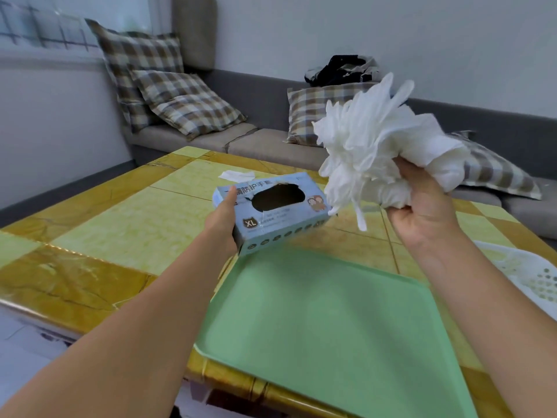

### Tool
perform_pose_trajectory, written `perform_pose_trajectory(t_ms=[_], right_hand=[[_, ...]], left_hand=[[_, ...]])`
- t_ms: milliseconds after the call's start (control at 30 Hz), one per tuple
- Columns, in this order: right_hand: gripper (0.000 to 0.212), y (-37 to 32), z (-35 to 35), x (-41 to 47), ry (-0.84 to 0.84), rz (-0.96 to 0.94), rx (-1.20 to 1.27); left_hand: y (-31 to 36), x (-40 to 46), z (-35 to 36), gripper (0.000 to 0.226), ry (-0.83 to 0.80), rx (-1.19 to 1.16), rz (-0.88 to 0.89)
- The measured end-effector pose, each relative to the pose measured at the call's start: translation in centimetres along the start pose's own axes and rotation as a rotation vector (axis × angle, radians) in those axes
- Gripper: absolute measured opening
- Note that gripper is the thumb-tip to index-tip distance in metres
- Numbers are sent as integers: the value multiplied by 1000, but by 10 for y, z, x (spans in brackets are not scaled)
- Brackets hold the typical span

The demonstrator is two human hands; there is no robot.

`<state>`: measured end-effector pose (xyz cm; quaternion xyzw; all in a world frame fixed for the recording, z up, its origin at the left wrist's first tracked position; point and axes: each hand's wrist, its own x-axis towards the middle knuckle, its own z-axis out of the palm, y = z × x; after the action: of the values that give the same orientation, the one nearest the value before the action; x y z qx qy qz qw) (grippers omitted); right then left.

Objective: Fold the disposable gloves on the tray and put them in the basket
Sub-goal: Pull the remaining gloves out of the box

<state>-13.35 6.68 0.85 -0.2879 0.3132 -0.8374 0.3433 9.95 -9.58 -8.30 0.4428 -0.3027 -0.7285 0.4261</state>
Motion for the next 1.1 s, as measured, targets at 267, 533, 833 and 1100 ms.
perform_pose_trajectory(t_ms=[267, 533, 833, 1100], right_hand=[[44, 59, -4, -29, -395, 343, -373], [61, 103, 9, -25, -857, 525, -1223], [139, 87, 10, -28, -573, 296, -1285], [58, 78, 17, -77, -463, 546, -1544]], left_hand=[[14, 7, -70, 70, 466, -126, 63], [18, 12, -97, 100, 558, 488, -12], [-13, -80, -49, 82, -276, 1392, 734], [-36, -87, -16, 87, -260, 1636, 570]])
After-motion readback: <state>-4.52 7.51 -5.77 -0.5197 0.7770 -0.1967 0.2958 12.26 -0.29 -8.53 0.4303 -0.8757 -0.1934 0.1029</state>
